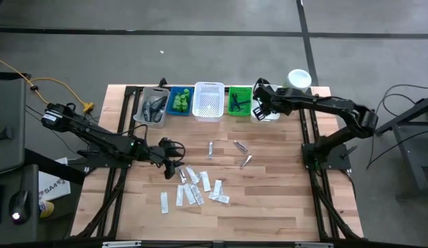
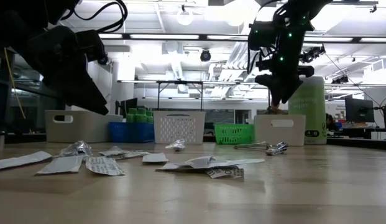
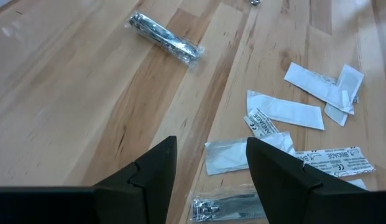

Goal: Pick & Place Travel size toiletries
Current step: Put the bandage into the right white bin

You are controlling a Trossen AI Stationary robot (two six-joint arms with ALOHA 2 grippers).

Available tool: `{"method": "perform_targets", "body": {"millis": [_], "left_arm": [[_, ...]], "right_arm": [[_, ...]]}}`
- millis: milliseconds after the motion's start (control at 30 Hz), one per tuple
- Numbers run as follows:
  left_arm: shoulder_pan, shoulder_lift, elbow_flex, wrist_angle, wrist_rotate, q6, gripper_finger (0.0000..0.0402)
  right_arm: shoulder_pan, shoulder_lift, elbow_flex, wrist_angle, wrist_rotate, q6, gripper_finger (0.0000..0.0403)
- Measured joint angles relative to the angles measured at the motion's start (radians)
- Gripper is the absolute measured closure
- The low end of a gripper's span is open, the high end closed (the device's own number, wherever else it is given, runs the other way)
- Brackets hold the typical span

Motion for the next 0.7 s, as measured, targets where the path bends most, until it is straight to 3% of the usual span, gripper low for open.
{"method": "perform_targets", "body": {"millis": [200,600,700], "left_arm": [[0.0,0.0,0.0,-0.028,0.003,-0.012,0.0206],[0.0,0.0,0.001,-0.083,0.005,-0.108,0.0206],[0.0,0.0,0.001,-0.105,0.054,-0.112,0.0206]], "right_arm": [[0.117,-0.014,0.001,-0.002,-0.127,0.009,0.0235],[0.442,-0.013,0.001,0.031,-0.125,0.101,0.0254],[0.514,-0.013,0.001,0.062,-0.122,0.114,0.0255]]}}
